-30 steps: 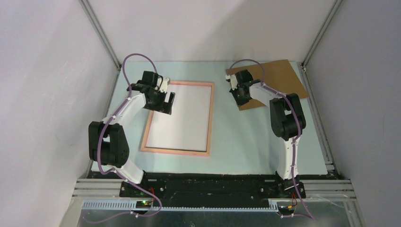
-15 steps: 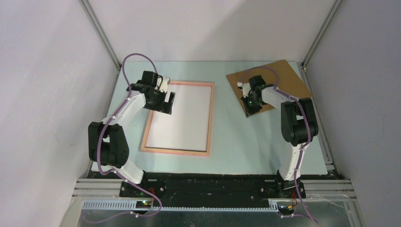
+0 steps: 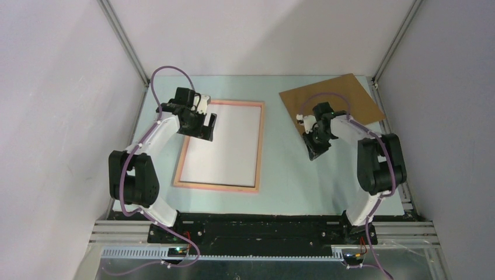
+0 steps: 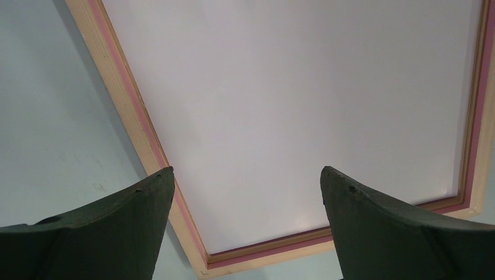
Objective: Put the photo into the frame
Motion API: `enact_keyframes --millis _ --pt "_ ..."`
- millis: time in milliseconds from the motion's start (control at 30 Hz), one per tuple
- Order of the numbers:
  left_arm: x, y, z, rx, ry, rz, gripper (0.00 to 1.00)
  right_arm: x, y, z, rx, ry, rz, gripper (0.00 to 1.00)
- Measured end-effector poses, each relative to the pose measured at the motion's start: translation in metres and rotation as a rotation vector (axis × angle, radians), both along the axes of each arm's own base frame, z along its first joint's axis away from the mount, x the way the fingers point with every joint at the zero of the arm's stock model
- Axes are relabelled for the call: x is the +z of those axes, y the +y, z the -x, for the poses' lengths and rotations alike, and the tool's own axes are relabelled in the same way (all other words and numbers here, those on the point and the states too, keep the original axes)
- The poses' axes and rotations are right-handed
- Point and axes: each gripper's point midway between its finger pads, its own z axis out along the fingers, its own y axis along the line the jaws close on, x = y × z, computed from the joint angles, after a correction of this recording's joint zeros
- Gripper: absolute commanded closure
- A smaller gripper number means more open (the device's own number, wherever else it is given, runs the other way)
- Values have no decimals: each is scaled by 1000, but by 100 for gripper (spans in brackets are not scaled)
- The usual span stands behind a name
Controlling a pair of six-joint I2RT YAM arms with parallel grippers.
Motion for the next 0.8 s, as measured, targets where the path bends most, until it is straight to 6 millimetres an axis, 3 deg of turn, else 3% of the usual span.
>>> enact_keyframes --millis 167,267,333,533,800 --pt "4 0 0 -2 -11 4 1 40 -7 -28 -36 -195 -13 44" --pt "7 -1 0 -2 -19 6 1 61 -21 -56 -103 -323 -10 30" --pt "7 -1 0 -2 -20 7 1 70 -36 -79 -164 -394 2 27" --pt "8 -1 0 -3 -24 8 1 84 -96 -150 -373 -547 43 24" --pt "8 -3 1 -7 -22 17 1 88 -204 -225 -708 -620 16 19"
